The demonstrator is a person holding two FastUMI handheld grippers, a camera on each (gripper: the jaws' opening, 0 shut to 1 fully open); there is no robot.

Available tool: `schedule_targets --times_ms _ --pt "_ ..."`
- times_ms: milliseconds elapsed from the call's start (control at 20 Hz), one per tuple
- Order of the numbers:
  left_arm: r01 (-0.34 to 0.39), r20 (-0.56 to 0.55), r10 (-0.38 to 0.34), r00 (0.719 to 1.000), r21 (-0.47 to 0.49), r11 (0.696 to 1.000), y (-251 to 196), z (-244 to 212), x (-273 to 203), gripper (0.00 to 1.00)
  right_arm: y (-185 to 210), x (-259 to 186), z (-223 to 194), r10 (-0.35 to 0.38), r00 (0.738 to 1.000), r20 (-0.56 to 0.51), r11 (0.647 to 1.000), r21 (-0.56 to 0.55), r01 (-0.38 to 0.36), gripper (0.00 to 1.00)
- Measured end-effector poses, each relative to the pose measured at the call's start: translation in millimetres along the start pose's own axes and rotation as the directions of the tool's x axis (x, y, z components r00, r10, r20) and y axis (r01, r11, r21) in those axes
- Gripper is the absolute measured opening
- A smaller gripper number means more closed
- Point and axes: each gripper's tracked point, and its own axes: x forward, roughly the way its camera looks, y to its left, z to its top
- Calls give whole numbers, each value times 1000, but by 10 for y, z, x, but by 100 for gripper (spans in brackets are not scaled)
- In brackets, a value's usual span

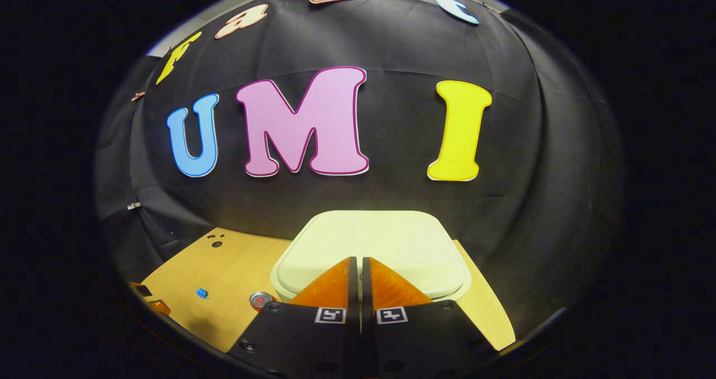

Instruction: Press the lid of the desktop garbage bin to open it, pick up the crumpled paper on the desktop and throw it into the bin, then pick up the pop can on the desktop and drop it into the bin, and finally close the garbage bin lid.

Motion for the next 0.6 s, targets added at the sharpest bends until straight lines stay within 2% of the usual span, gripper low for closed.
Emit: schedule_targets --times_ms 150,600 --pt "-9 10 9 1000 13 1000 99 33 -67 96 38 -170 162 -12 998 57 1000 12 11 5" --pt "4 14 -4 1000 27 1000 311 5 -105 96 103 -564 3 -55 998 30 998 45 53 5"
